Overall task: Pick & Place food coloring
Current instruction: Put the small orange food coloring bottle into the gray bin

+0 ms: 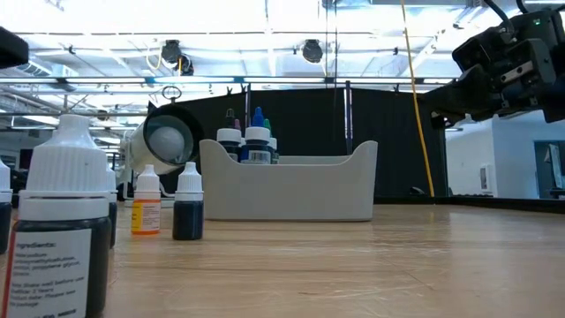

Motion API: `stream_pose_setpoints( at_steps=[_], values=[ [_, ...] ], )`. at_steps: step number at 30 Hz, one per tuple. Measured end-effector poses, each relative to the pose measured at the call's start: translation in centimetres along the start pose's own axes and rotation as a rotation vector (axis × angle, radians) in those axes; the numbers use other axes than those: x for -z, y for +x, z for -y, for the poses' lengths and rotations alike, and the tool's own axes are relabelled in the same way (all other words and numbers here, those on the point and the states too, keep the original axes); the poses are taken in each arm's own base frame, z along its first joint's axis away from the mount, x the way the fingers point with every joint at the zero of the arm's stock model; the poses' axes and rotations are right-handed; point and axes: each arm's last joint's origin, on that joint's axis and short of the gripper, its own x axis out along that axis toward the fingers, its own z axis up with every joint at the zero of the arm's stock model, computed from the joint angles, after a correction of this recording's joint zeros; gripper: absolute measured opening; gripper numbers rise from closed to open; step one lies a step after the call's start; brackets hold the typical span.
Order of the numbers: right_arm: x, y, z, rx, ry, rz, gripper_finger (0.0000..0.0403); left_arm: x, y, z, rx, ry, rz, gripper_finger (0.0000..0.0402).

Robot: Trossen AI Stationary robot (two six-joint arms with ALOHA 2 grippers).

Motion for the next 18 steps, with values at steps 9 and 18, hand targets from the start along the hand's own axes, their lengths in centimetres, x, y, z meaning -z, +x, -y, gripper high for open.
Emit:
stream_pose_setpoints(
  at_steps=[9, 18],
  values=[
    [0.0, 0.0, 0.0, 0.0, 0.005, 0.0, 0.0, 0.3, 1.3, -0.9, 0.014, 0.01, -0.007, 0.0184],
    [0.0, 0.0, 0.0, 0.0, 0.017, 0.0, 0.0, 0.8, 2.2, -1.0, 0.039, -0.01, -0.002, 0.0184]
  ],
)
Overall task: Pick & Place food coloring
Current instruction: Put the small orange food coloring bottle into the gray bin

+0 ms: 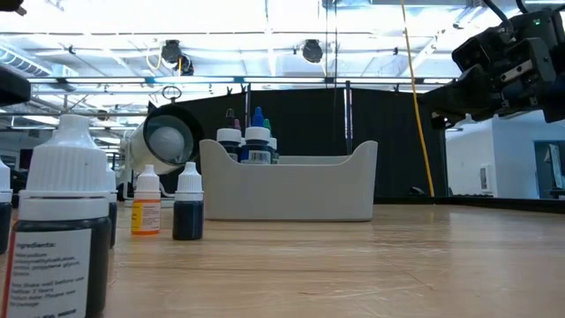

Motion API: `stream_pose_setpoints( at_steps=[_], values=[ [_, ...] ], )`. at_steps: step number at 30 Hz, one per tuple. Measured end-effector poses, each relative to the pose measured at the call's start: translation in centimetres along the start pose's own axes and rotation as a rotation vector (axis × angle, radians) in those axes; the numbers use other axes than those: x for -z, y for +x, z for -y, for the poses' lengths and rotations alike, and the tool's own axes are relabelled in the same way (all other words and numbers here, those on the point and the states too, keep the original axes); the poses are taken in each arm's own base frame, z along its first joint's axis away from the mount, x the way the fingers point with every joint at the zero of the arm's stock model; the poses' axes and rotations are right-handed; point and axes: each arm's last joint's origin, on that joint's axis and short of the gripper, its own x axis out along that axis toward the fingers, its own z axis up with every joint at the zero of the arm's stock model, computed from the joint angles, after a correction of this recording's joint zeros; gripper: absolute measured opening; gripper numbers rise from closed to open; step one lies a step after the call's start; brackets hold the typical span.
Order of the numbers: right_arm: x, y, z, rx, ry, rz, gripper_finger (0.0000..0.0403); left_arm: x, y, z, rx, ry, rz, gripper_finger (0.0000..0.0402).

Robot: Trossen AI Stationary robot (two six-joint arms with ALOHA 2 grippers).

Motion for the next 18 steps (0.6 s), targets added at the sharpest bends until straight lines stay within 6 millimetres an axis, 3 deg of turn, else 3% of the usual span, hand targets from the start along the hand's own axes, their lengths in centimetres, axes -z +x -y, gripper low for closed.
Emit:
stream_pose_setpoints(
  at_steps=[18],
  values=[
    [0.0, 0.0, 0.0, 0.0, -0.011, 0.0, 0.0, -0.64, 0.09, -0.49, 0.001, 0.003, 0.03, 0.0184]
  ],
)
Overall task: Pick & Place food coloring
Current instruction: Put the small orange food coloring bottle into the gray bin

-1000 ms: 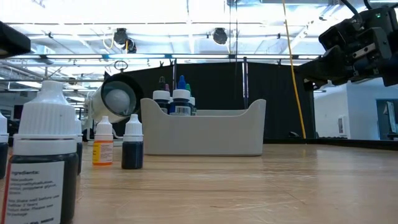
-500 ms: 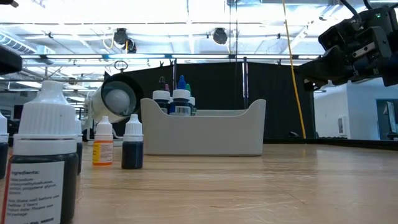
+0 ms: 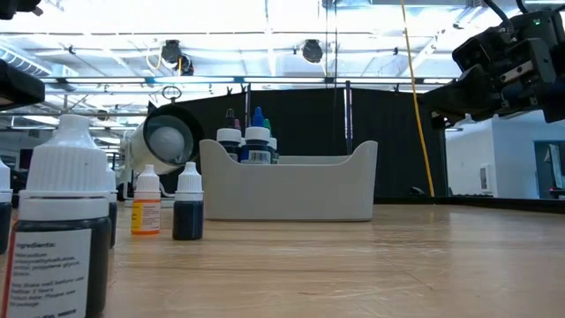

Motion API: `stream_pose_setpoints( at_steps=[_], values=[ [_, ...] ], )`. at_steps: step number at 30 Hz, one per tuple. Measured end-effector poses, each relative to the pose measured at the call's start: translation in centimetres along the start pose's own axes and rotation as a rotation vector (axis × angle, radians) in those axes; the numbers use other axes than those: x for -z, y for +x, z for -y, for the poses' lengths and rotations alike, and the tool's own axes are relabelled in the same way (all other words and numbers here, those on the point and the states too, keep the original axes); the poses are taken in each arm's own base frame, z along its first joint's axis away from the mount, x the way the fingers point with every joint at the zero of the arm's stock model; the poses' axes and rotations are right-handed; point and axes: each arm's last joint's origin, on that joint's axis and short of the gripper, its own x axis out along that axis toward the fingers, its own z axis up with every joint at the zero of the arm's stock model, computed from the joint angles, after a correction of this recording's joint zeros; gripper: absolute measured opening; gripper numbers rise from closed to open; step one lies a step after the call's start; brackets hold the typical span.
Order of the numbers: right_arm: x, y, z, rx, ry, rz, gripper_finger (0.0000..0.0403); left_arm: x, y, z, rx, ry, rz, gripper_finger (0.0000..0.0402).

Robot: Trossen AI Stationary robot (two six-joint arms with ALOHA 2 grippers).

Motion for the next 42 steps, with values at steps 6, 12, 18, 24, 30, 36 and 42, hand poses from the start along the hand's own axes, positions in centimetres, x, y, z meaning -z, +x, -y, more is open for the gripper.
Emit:
stream_pose_setpoints(
  at_steps=[6, 12, 18, 24, 30, 36, 42],
  values=[
    [0.0, 0.0, 0.0, 0.0, 0.0, 0.0, 0.0, 0.0, 0.0, 0.0, -0.002, 0.0, 0.001, 0.0161],
    [0.0, 0.0, 0.0, 0.0, 0.0, 0.0, 0.0, 0.0, 0.0, 0.0, -0.002, -0.002, 0.001, 0.0098],
    [0.0, 0.0, 0.0, 0.0, 0.0, 0.0, 0.0, 0.0, -0.1, 0.0, 0.01, -0.004, -0.005, 0.0056],
    [0.0, 0.0, 0.0, 0.0, 0.0, 0.0, 0.0, 0.2, -0.7, 0.0, -0.009, -0.023, -0.079, 0.006],
    [0.0, 0.0, 0.0, 0.0, 0.007, 0.001, 0.0, -0.6, -3.0, 0.2, -0.076, 0.003, -0.139, 0.006],
    [0.0, 0.0, 0.0, 0.0, 0.011, 0.001, 0.0, -4.2, -7.7, 0.2, -0.174, 0.058, -0.011, 0.006],
    [-0.1, 0.0, 0.0, 0.0, 0.016, 0.008, 0.0, -8.9, -12.0, -2.6, -0.234, 0.062, 0.166, 0.0061]
  ],
)
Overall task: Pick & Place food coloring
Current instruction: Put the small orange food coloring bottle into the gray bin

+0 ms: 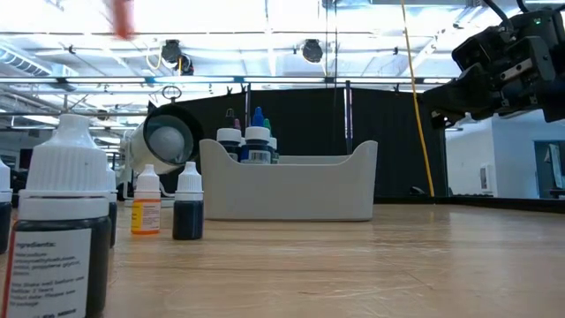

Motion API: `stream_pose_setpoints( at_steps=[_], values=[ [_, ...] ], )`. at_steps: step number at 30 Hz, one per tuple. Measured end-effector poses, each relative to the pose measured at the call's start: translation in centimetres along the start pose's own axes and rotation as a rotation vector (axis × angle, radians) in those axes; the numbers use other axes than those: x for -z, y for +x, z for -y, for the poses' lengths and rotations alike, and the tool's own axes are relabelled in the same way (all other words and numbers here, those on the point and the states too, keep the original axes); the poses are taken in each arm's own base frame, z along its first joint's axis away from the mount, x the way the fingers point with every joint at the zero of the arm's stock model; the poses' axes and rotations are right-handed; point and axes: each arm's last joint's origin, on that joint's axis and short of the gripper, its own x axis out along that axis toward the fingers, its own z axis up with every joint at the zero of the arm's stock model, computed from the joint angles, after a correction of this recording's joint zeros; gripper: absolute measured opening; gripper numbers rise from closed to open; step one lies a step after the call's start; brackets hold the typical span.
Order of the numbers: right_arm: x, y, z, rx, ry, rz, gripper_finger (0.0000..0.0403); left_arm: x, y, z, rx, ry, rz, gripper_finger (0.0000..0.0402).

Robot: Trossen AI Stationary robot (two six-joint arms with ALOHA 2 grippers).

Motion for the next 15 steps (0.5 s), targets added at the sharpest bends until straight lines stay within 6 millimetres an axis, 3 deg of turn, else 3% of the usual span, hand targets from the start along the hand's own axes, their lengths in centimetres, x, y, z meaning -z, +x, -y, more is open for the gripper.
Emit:
stream_pose_setpoints(
  at_steps=[3, 7, 10, 15],
  values=[
    [0.0, 0.0, 0.0, 0.0, 0.009, 0.004, 0.0, -2.2, -0.6, -2.7, -0.034, -0.002, 0.074, 0.0061],
    [-0.1, 0.0, 0.0, -0.001, 0.006, 0.008, 0.0, -5.0, 0.3, -5.9, -0.076, 0.046, 0.115, 0.0062],
    [-0.1, 0.0, 0.0, -0.001, 0.005, 0.008, 0.0, -7.4, 1.6, -8.2, -0.12, 0.094, 0.11, 0.0062],
    [-0.1, 0.0, 0.0, 0.0, 0.002, 0.012, 0.0, -11.1, 5.6, -11.2, -0.137, 0.146, 0.063, 0.0062]
  ],
)
